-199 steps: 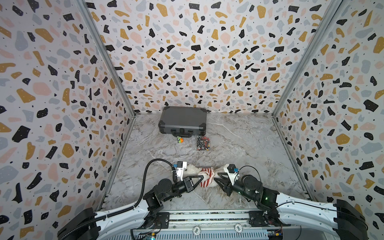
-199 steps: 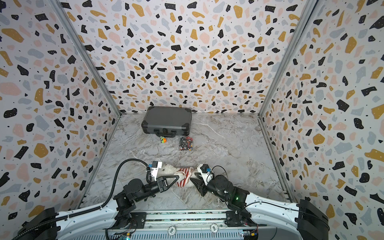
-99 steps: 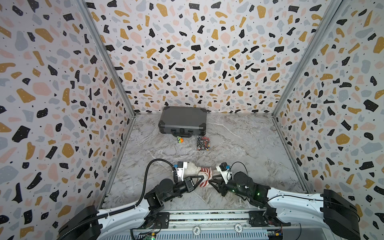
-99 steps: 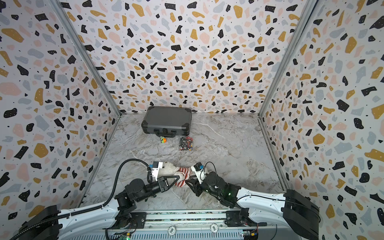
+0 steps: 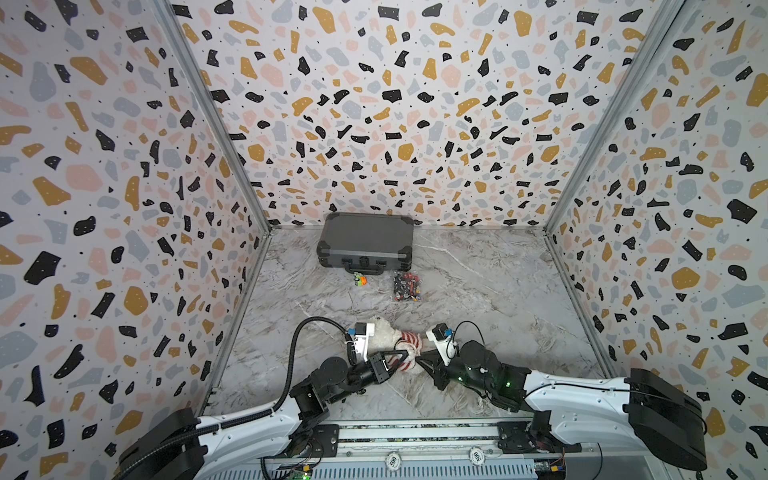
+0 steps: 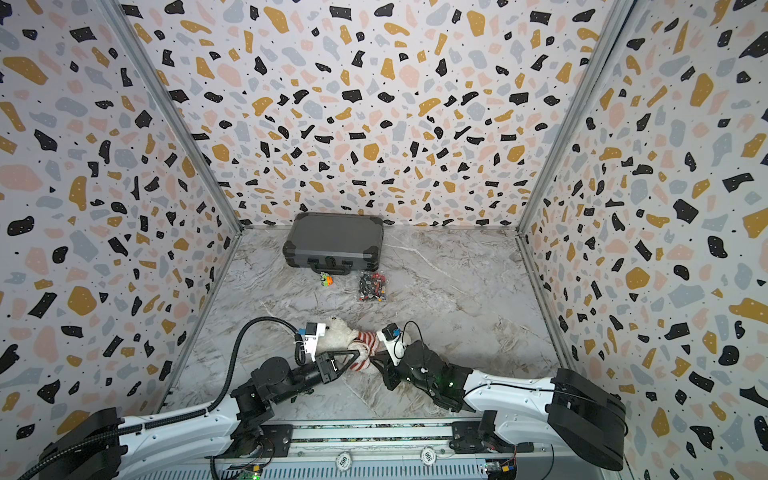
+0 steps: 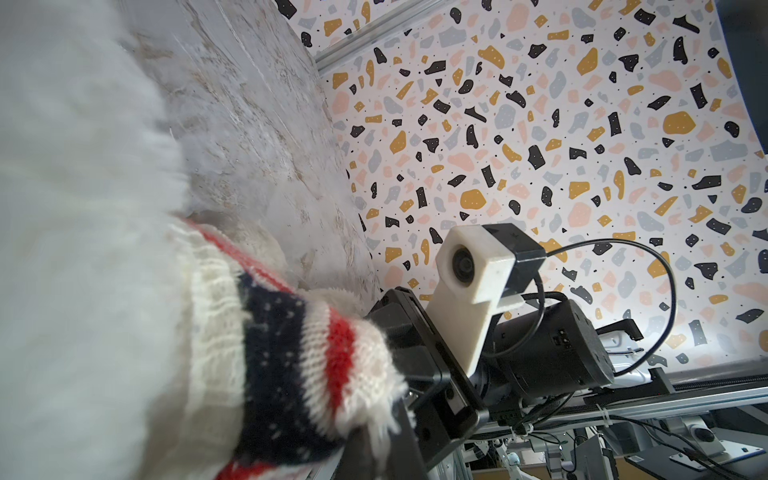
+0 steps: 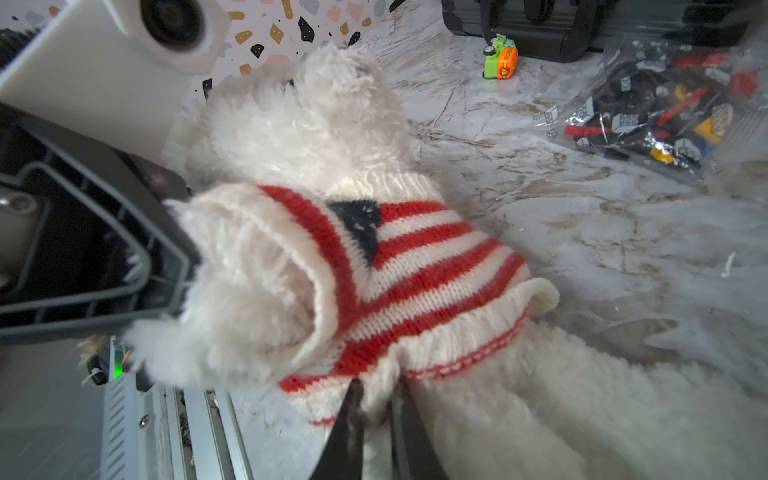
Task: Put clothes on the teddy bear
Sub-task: 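Pull the sleeves apart with both grippers, stretching the sweater along the bear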
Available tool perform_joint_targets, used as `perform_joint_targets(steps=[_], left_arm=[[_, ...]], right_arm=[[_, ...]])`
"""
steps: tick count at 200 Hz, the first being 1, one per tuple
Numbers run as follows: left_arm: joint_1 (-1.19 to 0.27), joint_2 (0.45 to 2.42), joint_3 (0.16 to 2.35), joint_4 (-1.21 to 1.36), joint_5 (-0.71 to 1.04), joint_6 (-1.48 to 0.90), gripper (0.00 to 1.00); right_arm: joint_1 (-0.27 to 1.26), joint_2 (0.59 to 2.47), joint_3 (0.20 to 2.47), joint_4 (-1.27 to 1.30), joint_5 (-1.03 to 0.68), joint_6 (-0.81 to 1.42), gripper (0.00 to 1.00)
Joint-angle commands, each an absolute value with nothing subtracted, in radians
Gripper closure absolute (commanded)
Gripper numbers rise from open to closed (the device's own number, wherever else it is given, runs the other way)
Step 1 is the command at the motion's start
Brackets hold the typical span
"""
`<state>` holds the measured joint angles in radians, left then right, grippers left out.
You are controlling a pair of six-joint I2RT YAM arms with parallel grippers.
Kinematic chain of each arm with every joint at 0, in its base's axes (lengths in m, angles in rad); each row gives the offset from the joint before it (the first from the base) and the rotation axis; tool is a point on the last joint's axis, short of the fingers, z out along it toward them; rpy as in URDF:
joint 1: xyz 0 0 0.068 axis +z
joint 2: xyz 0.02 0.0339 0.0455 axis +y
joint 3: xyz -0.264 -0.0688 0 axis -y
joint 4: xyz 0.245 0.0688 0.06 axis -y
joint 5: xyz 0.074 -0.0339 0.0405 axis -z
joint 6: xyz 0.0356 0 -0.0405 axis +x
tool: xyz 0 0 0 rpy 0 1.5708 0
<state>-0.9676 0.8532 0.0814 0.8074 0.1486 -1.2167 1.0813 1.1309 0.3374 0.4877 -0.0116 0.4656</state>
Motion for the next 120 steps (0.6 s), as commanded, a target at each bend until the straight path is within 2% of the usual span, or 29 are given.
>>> perform_joint_targets(steps=[1, 41, 79, 120], left_arm=[[-0.976, 0.815, 0.124, 0.896, 0.143, -1.207, 1.0], [-0.975, 0.749, 0.101, 0.764, 0.092, -1.18, 1.0], [-0.974, 0.69, 0.028, 0.724, 0.019, -1.2, 1.0], [-0.974, 0.687, 0.028, 0.679, 0.014, -1.188, 1.0]], right_arm=[[1.048, 1.074, 0.333, 0.411, 0.042, 0.459, 0.94], [0.949, 0.894, 0.273, 0.335, 0.045, 0.44, 1.0], [0.884, 0.776, 0.23, 0.372, -0.072, 0.399, 1.0], [0.884, 0.783, 0.253, 0.401, -0.233, 0.332, 0.99]])
